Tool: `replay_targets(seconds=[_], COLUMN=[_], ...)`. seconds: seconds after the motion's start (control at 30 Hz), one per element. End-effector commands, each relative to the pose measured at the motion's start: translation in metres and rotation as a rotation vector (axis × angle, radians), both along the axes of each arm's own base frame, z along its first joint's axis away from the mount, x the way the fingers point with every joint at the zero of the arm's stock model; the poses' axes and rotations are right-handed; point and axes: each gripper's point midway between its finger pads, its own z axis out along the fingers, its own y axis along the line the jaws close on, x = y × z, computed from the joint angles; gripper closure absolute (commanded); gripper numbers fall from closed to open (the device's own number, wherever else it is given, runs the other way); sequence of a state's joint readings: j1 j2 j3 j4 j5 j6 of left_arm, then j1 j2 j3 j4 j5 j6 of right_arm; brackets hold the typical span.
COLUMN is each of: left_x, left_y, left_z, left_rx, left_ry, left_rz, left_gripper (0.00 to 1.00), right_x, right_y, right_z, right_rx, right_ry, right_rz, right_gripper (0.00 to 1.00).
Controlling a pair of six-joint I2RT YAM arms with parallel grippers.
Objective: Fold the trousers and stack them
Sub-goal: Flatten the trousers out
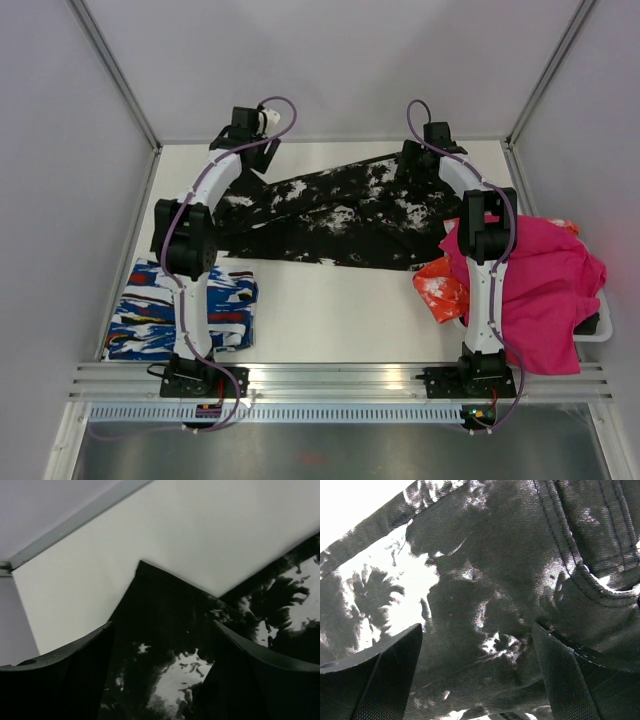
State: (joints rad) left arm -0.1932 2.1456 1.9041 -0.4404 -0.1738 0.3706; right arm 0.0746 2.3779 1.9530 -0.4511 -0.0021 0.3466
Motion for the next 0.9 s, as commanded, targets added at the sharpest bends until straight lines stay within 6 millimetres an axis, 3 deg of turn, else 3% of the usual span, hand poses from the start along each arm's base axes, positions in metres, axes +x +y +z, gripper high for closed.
replay_targets(seconds=[0.0, 0.13, 0.27, 0.4, 0.6, 0.87], left_x=[-0.011, -0.01, -0.008, -0.012, -0.012, -0.012], left_y=[-0.019, -0.042, -0.048, -0.056, -0.038, -0.022], left_z=[-0.024, -0.051, -0.082, -0.1, -0.113, -0.122], left_rx=[0.06, 0.051, 0.008, -0.052, -0.014, -0.019], left_ry=[0.13, 0.15, 0.196, 0.23, 0.228, 0.225], left_rz=[-0.075, -0.051, 0.013, 0.036, 0.15, 0.235], left_gripper=[0.18, 0.18, 0.18, 0.19, 0.23, 0.37], right_x=[-0.01, -0.009, -0.01, -0.012, -0.012, -0.014], right_y=[-0.01, -0.01, -0.01, -0.01, -0.01, -0.01], right_z=[-0.02, -0.021, -0.021, -0.023, -0.023, -0.025], right_rx=[-0.03, -0.027, -0.032, -0.035, -0.034, -0.034], right_ry=[0.059, 0.058, 0.061, 0.067, 0.065, 0.071], right_rz=[-0.023, -0.021, -0.013, -0.011, -0.01, -0.014], right_gripper=[0.03, 0.03, 0.03, 0.03, 0.03, 0.03])
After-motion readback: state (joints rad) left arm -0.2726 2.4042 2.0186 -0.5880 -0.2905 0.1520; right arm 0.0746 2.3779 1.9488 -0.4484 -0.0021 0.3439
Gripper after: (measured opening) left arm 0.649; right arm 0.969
